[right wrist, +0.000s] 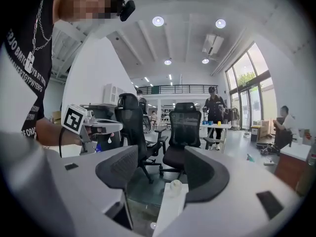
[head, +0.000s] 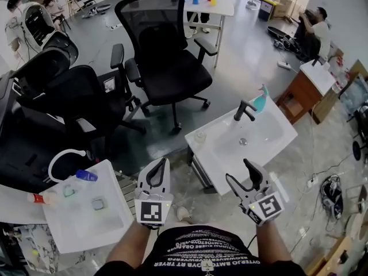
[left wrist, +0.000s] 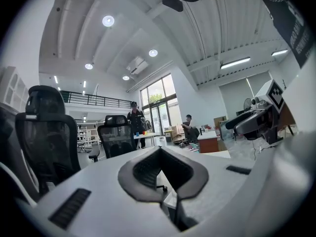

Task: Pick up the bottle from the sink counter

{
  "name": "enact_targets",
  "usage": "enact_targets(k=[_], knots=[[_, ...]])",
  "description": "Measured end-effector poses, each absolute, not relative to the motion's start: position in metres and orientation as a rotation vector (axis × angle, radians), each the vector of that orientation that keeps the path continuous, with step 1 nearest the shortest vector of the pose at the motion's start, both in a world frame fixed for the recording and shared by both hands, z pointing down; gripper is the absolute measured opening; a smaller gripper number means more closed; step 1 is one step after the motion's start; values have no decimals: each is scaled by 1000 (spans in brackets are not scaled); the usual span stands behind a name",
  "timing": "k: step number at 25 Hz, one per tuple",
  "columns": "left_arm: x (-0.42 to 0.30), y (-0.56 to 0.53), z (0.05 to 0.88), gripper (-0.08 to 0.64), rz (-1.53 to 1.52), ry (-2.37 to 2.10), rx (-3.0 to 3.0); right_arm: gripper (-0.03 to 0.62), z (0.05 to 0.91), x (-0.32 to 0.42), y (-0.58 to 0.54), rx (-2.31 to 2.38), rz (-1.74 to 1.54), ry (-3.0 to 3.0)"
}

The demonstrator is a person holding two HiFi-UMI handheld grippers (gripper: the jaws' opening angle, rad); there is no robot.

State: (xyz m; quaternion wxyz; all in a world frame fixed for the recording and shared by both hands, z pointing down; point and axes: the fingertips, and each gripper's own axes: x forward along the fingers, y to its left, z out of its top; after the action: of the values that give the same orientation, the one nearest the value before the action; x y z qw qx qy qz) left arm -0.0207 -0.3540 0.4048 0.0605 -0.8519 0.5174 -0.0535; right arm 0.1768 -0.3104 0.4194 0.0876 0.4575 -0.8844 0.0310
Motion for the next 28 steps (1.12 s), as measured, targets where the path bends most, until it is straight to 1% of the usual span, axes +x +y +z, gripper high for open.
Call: enact_targets(k=[10, 18, 28], knots=[[-37, -371, 402, 2, -145, 1498, -2597, 268, 422, 150, -317, 1323, 76, -2617], [-24, -373, 419, 2, -177, 1497, -2628, 270, 449, 164, -325, 1291, 148, -2588], [-13, -402, 424, 2, -212, 1631, -2563, 279, 489, 171, -375, 1088, 220, -2597]])
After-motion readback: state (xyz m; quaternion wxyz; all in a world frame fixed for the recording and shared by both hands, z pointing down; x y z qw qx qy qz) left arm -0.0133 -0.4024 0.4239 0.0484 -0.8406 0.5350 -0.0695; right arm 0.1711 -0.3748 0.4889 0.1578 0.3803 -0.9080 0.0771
